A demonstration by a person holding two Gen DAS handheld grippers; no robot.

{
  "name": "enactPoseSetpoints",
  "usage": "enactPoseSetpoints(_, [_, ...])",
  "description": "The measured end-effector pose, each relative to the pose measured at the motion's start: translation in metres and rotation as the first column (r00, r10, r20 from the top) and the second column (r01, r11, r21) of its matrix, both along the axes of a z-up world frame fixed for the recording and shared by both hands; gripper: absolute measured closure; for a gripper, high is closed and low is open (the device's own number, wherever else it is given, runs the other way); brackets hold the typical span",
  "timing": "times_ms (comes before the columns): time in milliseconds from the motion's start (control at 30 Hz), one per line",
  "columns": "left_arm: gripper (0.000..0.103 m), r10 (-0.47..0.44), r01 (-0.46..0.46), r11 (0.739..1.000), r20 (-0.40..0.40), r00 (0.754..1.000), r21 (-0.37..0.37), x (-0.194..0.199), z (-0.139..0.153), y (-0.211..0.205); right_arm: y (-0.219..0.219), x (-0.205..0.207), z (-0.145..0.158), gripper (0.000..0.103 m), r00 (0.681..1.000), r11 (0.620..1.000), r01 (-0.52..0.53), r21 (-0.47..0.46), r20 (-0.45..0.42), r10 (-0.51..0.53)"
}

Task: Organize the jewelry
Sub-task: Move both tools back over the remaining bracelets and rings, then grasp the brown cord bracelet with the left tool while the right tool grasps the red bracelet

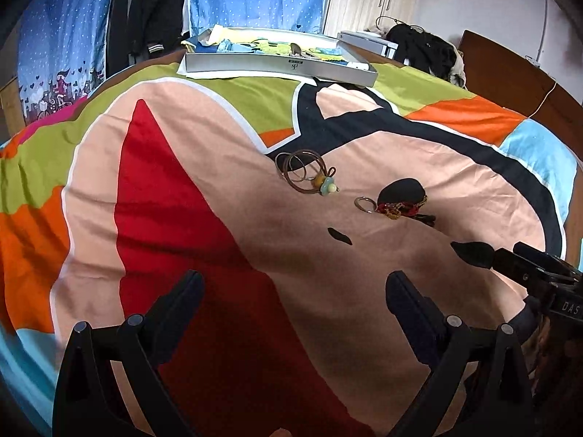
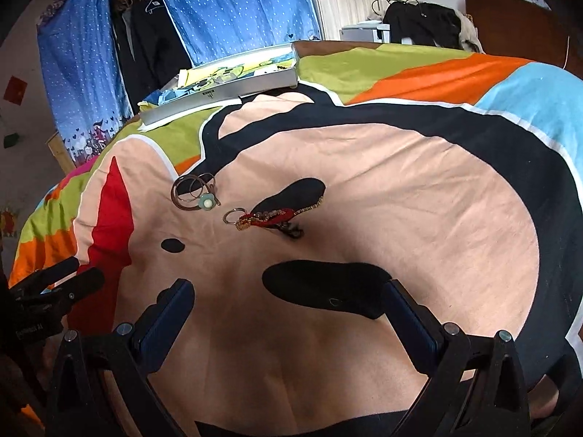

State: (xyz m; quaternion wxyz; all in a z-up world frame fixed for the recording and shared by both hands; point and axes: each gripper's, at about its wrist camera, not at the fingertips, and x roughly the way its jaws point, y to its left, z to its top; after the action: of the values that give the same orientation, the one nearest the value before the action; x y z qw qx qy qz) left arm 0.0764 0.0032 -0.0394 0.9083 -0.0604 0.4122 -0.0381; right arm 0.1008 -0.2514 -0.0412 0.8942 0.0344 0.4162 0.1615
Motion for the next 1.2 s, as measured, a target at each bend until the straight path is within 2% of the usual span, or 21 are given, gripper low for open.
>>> enactPoseSetpoints(567, [0.005,-0.045,0.045,0.999,-0.042,0.998,0.003,0.032,-0.012,0.006,0.005,0.020,-0.017,0.000,0.999,0.998,-0.016,-0.060,-0.037,0.014])
enactPoseSetpoints(767, [0.005,-0.088,0.087,0.996,-0.037,0.995,-0.014,0.052,-0.015,0.007,0.002,0.033,-0.019,0.000,0.999,0.999,-0.034,-0.042,-0.033,0.032])
enactPoseSetpoints(967, [0.005,-0.092,0.091,0.995,-0.031,0.995,-0.036,0.080,-0.020,0.011,0.004,0.049,-0.021,0.000,0.997,0.996,-0.077,-0.038,-0.014,0.076])
enactPoseSetpoints(1067, [0.005,-0.090,0.090,0.996,-0.023,0.996,-0.020,0.095,-0.022,0.012,0.010,0.058,-0.024,0.007,0.994,0.992,-0.110,-0.055,-0.006,0.110])
enactPoseSetpoints(1200, [0.006,-0.084,0.084,0.996,-0.012,0.996,-0.021,0.116,-0.024,0.014,0.016,0.072,-0.033,0.026,0.989,0.987,-0.145,-0.064,-0.019,0.144])
